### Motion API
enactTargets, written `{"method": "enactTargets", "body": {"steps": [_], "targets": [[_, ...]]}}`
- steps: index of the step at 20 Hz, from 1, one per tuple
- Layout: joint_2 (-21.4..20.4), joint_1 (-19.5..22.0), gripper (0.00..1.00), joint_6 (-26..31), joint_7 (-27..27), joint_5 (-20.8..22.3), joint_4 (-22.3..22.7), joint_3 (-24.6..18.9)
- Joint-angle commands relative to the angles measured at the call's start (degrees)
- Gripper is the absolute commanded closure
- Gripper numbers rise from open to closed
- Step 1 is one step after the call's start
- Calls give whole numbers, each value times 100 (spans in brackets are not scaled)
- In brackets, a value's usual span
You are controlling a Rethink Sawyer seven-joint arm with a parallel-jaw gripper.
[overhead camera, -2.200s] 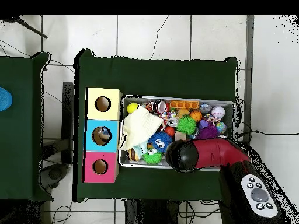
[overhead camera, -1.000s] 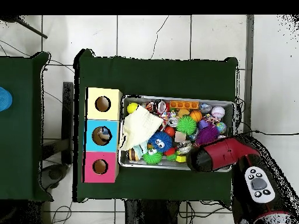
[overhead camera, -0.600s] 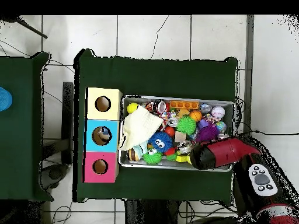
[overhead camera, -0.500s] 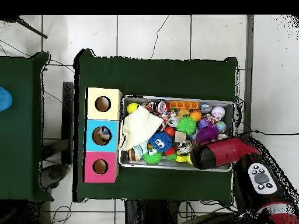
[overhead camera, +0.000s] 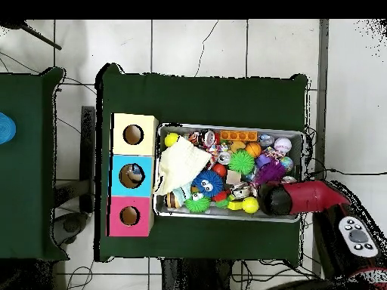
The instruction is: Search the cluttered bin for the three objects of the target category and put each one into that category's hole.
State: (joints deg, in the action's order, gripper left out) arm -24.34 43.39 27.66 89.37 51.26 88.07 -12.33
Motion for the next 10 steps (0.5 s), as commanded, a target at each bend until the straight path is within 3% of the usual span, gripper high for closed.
{"method": "enactTargets", "body": {"steps": [1,4,7,10], "targets": [[1846,1503,0,-1317,-436,-98,30,-1247],[1687,1702,0,-1060,-502,-498,393,-1590],[1746,2285,0,-1374,-291,-846,941,-2179],[1644,2297,0,-2030,-66,-533,1132,-2387]]}}
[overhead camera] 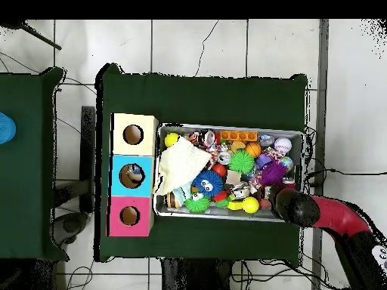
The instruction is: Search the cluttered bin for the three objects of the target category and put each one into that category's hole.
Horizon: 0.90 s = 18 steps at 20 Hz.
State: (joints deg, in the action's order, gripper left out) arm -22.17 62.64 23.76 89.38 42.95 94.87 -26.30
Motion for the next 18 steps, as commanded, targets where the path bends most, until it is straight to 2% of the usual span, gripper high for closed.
{"method": "enactTargets", "body": {"steps": [1,4,7,11,16,18], "targets": [[1436,375,0,-1820,-2,379,468,-1046],[1456,480,0,-2242,208,459,603,-1269],[1276,468,0,-2671,397,544,819,-1268],[795,-36,0,-3556,721,538,849,-783],[215,-491,0,-4161,706,453,1025,-433],[39,-555,0,-4254,714,437,1089,-447]]}}
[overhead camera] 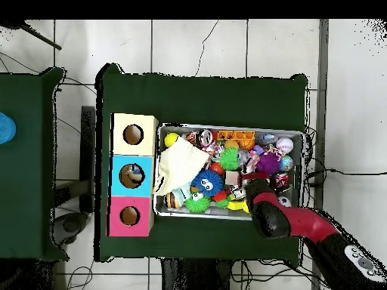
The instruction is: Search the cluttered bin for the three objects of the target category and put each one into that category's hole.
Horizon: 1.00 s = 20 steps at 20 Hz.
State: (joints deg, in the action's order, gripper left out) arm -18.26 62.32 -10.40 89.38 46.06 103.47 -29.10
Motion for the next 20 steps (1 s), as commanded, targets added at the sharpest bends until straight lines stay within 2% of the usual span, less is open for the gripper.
{"method": "enactTargets", "body": {"steps": [1,4,8,10,15,18,20], "targets": [[-398,-535,0,-818,744,110,241,-196],[-595,-616,0,-785,855,-11,332,-227],[-614,-907,0,-1057,887,-117,370,95],[-729,-979,0,-1051,919,-161,425,114],[-543,-938,0,-1086,919,-11,352,178],[-485,-889,0,-652,985,-111,370,175],[-514,-863,0,-56,933,-268,385,223]]}}
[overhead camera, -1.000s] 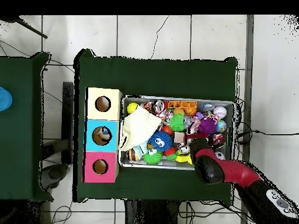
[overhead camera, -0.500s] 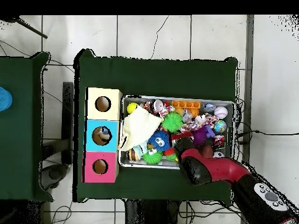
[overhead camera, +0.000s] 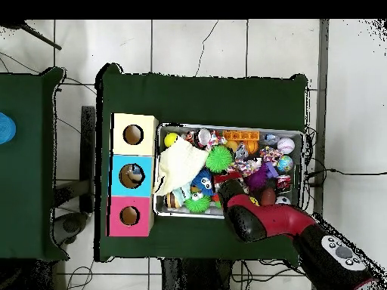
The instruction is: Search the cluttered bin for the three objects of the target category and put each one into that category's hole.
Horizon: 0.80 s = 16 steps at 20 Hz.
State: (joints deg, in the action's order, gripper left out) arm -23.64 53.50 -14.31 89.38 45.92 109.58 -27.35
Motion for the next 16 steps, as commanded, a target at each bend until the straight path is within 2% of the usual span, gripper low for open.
{"method": "enactTargets", "body": {"steps": [1,6,9,13,16], "targets": [[-48,5,0,684,855,-345,-212,87],[-751,-114,0,2474,282,-949,-23,185],[-1064,-164,0,3005,202,-1191,82,112],[-1584,-101,0,3733,378,-1778,396,-136],[-1958,-19,0,4235,193,-2057,488,-308]]}}
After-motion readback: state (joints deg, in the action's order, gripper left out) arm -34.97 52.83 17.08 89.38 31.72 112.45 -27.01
